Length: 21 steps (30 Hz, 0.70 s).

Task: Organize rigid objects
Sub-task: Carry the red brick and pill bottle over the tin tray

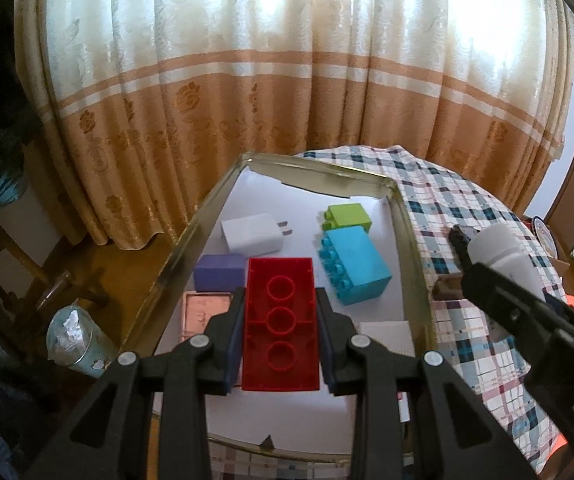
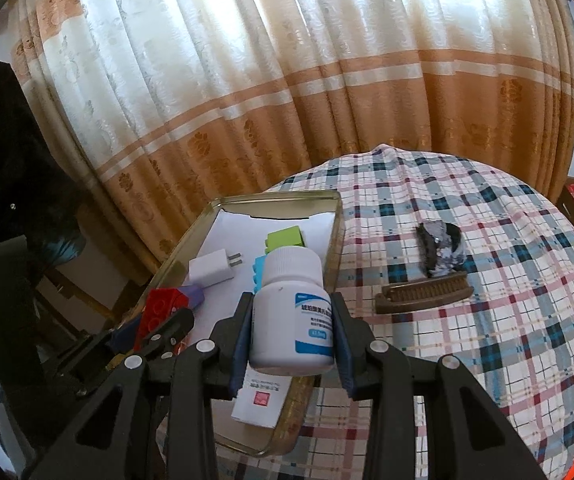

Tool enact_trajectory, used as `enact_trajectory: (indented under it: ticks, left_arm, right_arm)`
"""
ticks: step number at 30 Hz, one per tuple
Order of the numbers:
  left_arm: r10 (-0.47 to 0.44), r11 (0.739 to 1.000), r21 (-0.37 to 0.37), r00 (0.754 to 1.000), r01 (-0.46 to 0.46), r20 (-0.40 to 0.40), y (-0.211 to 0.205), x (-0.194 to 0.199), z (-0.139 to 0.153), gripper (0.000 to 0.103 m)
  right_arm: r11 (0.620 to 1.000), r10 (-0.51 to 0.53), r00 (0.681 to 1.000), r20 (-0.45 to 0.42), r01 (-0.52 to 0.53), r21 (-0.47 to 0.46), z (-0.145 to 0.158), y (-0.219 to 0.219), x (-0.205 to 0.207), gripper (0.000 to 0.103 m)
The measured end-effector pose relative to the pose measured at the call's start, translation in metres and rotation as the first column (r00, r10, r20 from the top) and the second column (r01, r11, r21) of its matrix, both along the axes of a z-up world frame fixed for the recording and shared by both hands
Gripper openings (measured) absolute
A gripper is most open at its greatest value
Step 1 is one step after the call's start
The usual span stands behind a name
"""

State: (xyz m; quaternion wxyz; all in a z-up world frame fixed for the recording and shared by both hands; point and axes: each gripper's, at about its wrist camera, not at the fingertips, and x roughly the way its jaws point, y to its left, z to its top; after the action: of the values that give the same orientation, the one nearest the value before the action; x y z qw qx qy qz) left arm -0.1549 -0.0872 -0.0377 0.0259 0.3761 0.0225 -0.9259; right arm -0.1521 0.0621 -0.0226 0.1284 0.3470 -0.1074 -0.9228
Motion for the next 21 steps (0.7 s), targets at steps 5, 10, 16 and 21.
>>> enact_trajectory:
  ticks: [5, 10, 16, 21]
  left_arm:
    - [0.0, 1.0, 0.001, 1.0, 0.0, 0.012, -0.003, -0.002, -0.004, 0.03]
    - [0.004, 1.0, 0.0, 1.0, -0.004, 0.02, -0.008, -0.003, -0.007, 0.03]
    - [0.009, 1.0, -0.001, 0.999, -0.009, 0.032, -0.013, -0.006, -0.012, 0.03]
    - [0.002, 1.0, -0.001, 0.999, -0.002, 0.041, -0.014, -0.009, -0.015, 0.03]
  right_arm:
    - [1.0, 0.012, 1.0, -0.002, -0.012, 0.002, 0.001, -0.007, -0.005, 0.039]
    - [1.0, 0.021, 1.0, -0.001, -0.021, 0.008, 0.0, -0.014, -0.01, 0.039]
    - [1.0, 0.021, 1.0, 0.004, -0.021, 0.005, -0.001, -0.018, -0.017, 0.039]
    - [1.0, 0.025, 1.0, 0.01, -0.025, 0.013, -0.003, -0.022, -0.02, 0.039]
